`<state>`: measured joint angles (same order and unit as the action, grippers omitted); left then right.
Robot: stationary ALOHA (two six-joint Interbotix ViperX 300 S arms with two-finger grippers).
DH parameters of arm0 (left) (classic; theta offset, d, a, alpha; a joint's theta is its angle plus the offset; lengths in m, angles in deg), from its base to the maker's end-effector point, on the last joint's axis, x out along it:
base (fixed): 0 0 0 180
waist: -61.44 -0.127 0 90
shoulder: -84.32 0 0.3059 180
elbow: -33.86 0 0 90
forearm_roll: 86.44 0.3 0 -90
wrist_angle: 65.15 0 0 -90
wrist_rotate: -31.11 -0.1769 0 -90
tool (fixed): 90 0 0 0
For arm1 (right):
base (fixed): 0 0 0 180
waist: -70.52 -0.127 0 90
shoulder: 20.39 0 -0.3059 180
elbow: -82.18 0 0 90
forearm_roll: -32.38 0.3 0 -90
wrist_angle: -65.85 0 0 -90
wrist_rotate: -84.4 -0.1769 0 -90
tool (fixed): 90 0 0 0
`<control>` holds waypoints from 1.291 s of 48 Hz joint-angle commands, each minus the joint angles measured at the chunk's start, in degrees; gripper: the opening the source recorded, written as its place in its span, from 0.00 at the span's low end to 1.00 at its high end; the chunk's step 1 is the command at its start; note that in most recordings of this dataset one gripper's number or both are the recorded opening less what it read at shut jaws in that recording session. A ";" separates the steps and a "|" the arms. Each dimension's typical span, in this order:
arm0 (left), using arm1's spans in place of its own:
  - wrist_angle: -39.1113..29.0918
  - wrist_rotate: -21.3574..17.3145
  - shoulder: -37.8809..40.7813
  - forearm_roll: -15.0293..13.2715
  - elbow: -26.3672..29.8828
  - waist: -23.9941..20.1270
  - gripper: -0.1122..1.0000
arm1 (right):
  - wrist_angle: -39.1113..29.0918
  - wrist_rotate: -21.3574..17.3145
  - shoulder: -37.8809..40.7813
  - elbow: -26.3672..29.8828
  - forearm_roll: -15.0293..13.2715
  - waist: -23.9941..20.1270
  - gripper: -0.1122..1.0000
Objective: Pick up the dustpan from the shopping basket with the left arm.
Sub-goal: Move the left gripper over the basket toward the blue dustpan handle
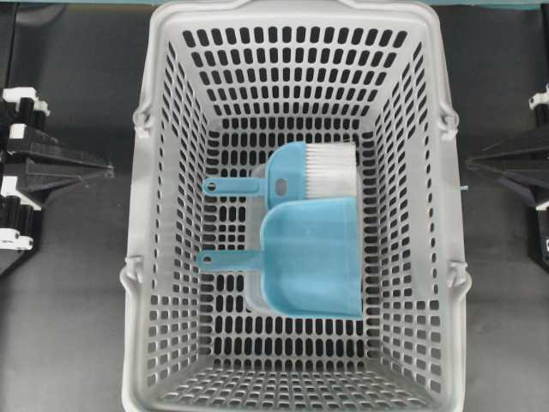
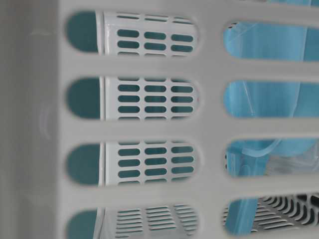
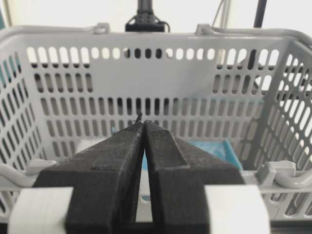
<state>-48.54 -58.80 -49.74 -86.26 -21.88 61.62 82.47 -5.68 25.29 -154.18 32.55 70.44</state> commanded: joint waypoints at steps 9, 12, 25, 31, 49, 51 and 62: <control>-12.13 2.72 0.70 2.37 5.19 0.18 0.10 | -2.64 -1.76 0.53 0.97 0.70 -0.26 0.10; -14.94 3.16 0.88 2.37 7.03 0.26 0.10 | -3.87 -2.29 0.53 0.97 0.70 -0.26 0.10; -34.54 2.90 9.40 2.37 23.47 1.85 0.10 | -4.66 -2.99 0.44 1.05 0.70 -0.26 0.10; -45.53 2.37 17.23 2.37 32.70 2.64 0.10 | -6.24 -2.99 0.26 1.05 0.97 -0.26 0.10; -66.62 0.70 39.11 2.46 53.44 2.81 0.10 | -9.49 -2.99 -2.02 1.14 0.97 -0.26 0.39; -68.29 0.62 41.22 2.46 54.93 2.90 0.10 | -9.93 -2.99 -2.29 1.23 0.97 -0.26 0.50; -72.95 1.23 48.25 2.37 58.62 3.87 0.37 | -11.60 -2.90 -3.52 1.41 0.97 -0.26 0.77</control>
<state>-120.52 -57.92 -2.80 -83.98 34.37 64.78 70.95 -8.58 21.68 -154.00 33.35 70.26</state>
